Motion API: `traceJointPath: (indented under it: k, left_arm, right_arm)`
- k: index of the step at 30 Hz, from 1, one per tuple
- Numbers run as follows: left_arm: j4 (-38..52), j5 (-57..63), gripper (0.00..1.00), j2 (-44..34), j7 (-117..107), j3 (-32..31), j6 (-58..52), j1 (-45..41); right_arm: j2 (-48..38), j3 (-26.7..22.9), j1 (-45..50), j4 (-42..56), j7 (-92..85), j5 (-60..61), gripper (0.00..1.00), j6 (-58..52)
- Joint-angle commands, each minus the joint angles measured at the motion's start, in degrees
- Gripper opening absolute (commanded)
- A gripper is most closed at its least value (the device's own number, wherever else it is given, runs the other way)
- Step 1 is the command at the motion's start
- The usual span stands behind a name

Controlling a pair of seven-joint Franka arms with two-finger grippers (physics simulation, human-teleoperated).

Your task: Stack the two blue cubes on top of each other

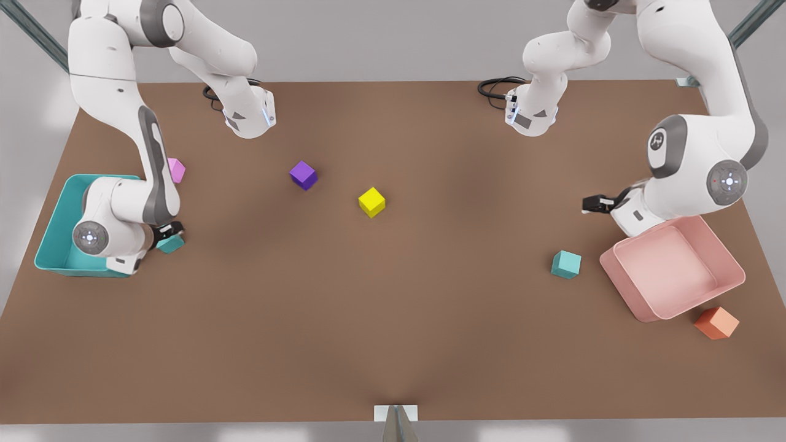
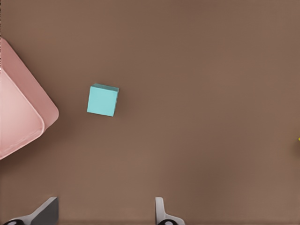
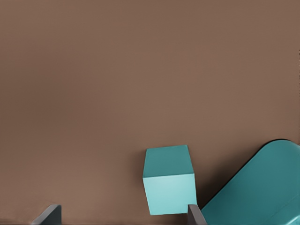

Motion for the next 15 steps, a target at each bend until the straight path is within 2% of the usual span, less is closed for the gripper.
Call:
traceJointPath:
  k: [1,8,15]
  left_arm:
    - [0.0,0.0,1.0,-0.1,0.3,0.0,0.0,0.1]
    - [-0.2,0.0,1.0,0.1,0.3,-0.1,0.0,0.4]
    - [-0.3,0.0,1.0,0.2,0.3,-0.1,0.0,0.4]
  right_arm:
    - [0.6,0.0,-0.5,-0.3,-22.2,-1.5,1.0,5.0]
    - [1.1,-0.1,-3.0,-5.3,-22.2,-1.5,1.0,12.1]
    - [3.3,0.0,-4.3,-5.4,-22.2,-1.5,1.0,14.6]
